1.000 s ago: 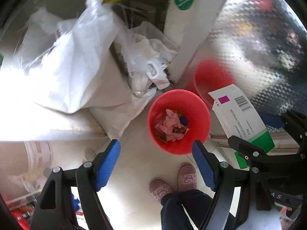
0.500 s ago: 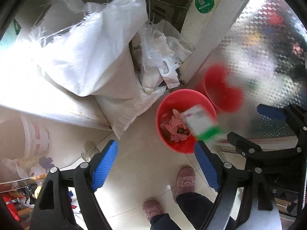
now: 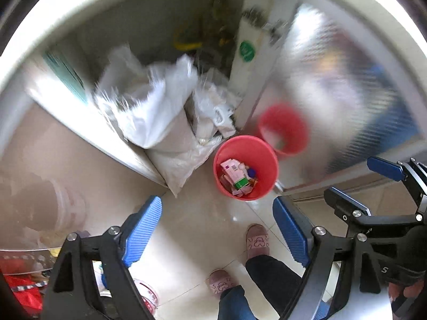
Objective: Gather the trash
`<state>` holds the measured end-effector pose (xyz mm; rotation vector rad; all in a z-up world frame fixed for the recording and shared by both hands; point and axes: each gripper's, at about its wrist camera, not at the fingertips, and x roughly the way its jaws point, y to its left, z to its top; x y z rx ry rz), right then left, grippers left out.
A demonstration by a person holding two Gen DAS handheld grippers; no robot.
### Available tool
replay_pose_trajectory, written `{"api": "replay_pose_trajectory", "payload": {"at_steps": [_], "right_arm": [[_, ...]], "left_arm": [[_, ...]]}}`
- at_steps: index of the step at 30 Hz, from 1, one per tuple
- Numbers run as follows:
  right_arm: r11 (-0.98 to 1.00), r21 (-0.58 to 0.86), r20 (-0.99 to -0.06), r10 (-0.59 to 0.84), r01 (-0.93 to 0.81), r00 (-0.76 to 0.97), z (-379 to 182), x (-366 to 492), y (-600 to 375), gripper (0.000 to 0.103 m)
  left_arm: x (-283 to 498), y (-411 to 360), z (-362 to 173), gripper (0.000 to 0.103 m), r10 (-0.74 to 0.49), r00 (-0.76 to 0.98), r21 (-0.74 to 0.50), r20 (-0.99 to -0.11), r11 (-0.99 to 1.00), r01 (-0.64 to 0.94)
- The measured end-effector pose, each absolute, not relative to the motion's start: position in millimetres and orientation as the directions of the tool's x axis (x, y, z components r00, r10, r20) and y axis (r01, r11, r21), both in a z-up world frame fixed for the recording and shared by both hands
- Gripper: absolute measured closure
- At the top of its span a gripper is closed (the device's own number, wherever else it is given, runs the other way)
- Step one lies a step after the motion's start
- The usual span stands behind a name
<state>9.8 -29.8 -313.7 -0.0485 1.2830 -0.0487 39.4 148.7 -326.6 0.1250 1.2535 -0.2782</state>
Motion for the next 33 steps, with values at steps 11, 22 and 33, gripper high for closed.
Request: {"api": "replay_pose_trajectory", "payload": {"at_steps": [11, 22, 33], "right_arm": [[0.974, -0.107, -0.849, -0.195, 0.201, 0.491, -123, -75, -31, 0.02], [0.942, -0.137, -0.728, -0.305, 0.306, 0.614, -26, -123, -32, 0.02], [0.931, -0.13, -0.634, -0.343, 0.342, 0.693, 17, -141, -30, 0.02]], "left_arm": [[-33, 148, -134, 0.018, -0.223, 0.455, -0.054, -0.862, 0.933, 0.356], [-76, 144, -25, 0.019, -0.325, 0.573, -0.065, -0.752, 0.902, 0.427], [-93, 137, 33, 0.019, -0.344, 0.663, -0.03, -0.665, 0.899, 0.436]]}}
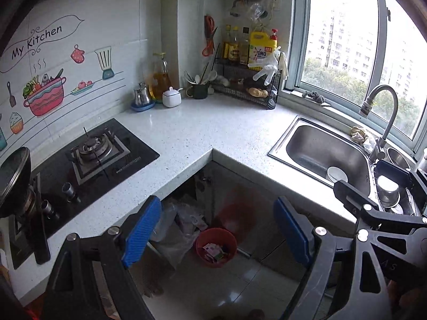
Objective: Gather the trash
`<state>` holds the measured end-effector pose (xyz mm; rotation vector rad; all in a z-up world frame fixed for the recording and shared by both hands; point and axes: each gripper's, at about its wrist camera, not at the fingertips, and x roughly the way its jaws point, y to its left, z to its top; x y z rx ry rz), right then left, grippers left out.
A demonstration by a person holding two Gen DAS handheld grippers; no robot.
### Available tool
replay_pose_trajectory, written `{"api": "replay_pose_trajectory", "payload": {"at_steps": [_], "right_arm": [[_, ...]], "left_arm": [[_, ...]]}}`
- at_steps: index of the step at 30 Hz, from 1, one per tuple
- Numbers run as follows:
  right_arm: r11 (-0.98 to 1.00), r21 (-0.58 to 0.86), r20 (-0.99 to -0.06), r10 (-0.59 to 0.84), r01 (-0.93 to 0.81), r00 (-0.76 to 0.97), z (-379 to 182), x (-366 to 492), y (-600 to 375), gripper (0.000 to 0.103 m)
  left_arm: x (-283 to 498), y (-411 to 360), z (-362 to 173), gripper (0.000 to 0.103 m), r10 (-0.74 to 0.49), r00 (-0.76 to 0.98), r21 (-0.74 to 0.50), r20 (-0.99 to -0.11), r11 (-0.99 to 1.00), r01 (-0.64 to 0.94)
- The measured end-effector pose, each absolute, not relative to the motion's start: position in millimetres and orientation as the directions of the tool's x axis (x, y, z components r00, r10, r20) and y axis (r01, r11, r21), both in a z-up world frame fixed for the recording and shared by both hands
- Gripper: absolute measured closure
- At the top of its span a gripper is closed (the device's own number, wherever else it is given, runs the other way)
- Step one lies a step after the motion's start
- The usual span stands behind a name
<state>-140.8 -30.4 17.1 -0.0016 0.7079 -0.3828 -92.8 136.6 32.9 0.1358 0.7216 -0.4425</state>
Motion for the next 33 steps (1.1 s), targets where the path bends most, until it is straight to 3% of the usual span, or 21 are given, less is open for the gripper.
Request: {"api": "replay_pose_trajectory", "payload": {"at_steps": [22, 33], "right_arm": [[0.933, -0.109, -0.638, -0.329, 0.342, 0.696, 22, -156, -33, 0.02], [0.929, -0.124, -0.629, -0.344, 0.347, 0.697, 22, -158, -31, 0.014]], "left_arm": [[-94, 132, 30, 0.019, -0.361, 0.649, -0.042, -0.67, 0.891, 0.453], [-94, 134, 28, 0.019, -0.366, 0.638, -0.052, -0.678, 0.889, 0.455]]}}
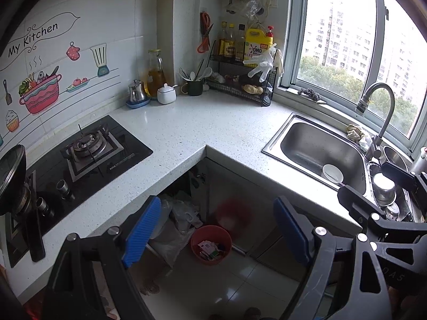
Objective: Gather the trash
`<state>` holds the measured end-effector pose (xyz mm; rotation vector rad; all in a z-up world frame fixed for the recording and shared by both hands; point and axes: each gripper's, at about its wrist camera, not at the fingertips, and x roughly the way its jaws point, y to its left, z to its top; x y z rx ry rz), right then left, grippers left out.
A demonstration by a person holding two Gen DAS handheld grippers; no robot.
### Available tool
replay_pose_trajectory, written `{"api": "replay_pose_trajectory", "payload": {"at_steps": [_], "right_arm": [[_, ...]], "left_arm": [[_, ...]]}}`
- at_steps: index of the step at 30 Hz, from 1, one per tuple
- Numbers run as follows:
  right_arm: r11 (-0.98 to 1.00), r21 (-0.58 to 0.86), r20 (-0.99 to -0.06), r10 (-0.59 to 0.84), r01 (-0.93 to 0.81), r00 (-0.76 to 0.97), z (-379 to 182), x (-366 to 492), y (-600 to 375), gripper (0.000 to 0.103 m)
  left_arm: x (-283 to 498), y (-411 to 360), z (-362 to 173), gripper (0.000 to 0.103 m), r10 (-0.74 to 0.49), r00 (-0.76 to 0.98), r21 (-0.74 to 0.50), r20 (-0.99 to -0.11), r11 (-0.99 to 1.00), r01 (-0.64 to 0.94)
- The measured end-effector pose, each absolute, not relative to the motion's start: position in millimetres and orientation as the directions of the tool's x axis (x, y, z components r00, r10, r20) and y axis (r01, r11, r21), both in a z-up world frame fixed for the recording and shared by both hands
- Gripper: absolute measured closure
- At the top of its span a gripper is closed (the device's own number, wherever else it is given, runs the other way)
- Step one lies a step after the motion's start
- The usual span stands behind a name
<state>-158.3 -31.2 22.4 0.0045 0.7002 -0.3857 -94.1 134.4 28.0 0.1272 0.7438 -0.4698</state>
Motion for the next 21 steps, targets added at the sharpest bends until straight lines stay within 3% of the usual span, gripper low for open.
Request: {"api": "replay_pose_trajectory", "payload": {"at_steps": [21], "right_arm": [[0.93, -0.14, -0.622, -0.35, 0.34, 0.701, 20.8, -162.5, -39.1, 0.003]], "left_arm": [[-95.0, 141.1, 28.5, 0.019, -0.364, 0.639, -0.058, -0.677, 0.893, 0.446]]}}
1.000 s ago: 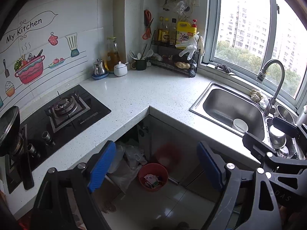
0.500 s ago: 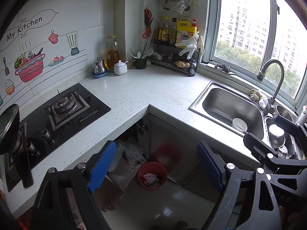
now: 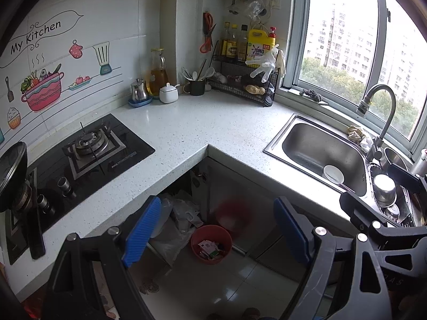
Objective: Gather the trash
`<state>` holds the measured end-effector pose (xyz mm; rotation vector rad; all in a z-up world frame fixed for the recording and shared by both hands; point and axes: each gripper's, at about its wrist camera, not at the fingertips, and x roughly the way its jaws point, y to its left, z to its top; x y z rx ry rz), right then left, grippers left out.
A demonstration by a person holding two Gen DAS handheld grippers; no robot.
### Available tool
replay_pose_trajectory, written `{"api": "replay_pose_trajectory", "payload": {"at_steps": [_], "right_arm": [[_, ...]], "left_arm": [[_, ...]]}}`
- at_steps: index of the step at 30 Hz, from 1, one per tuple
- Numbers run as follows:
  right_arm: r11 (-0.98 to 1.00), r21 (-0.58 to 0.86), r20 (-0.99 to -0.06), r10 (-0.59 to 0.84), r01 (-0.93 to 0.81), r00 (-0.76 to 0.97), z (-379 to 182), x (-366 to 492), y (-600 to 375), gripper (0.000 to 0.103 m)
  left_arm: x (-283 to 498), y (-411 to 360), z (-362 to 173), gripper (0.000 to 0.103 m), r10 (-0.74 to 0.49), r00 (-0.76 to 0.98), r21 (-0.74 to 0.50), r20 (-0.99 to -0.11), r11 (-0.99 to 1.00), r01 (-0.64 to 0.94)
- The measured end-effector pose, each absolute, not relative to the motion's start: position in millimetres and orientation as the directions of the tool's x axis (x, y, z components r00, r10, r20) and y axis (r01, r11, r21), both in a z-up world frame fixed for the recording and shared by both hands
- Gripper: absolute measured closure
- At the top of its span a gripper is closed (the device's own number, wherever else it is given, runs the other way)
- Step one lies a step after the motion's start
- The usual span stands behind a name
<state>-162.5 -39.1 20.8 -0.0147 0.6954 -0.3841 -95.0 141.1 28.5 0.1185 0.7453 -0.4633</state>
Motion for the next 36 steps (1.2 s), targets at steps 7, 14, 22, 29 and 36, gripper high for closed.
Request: {"api": "replay_pose_trajectory", "payload": {"at_steps": [7, 14, 22, 29, 36], "right_arm": [[0.921, -0.15, -0.606, -0.372, 0.359, 0.703, 22.4, -166.4, -38.0, 0.002], [0.913, -0.157, -0.604, -0.39, 0.376, 0.695, 20.9, -166.4, -37.8, 0.002], [0.917, -0.148, -0.616, -0.379, 0.371, 0.691, 18.2, -164.9, -39.6, 0.002], [0.917, -0.147, -0.621, -0.378, 0.371, 0.687, 17.0, -164.5, -38.7, 0.002], [0.919, -0.14, -0.631, -0.37, 0.369, 0.682, 14.7, -163.6, -37.6, 0.002]], "left_arm": [[-92.5, 142.6, 27.6, 0.019, -0.381, 0.625, -0.089, -0.681, 0.891, 0.446], [-92.9, 144.5, 27.5, 0.019, -0.382, 0.629, -0.083, -0.677, 0.889, 0.451], [-93.3, 144.8, 25.4, 0.019, -0.369, 0.637, -0.069, -0.677, 0.893, 0.445], [-91.2, 145.9, 23.0, 0.019, -0.369, 0.63, -0.072, -0.683, 0.893, 0.444], [-88.2, 147.6, 19.5, 0.019, -0.367, 0.629, -0.068, -0.685, 0.893, 0.446]]}}
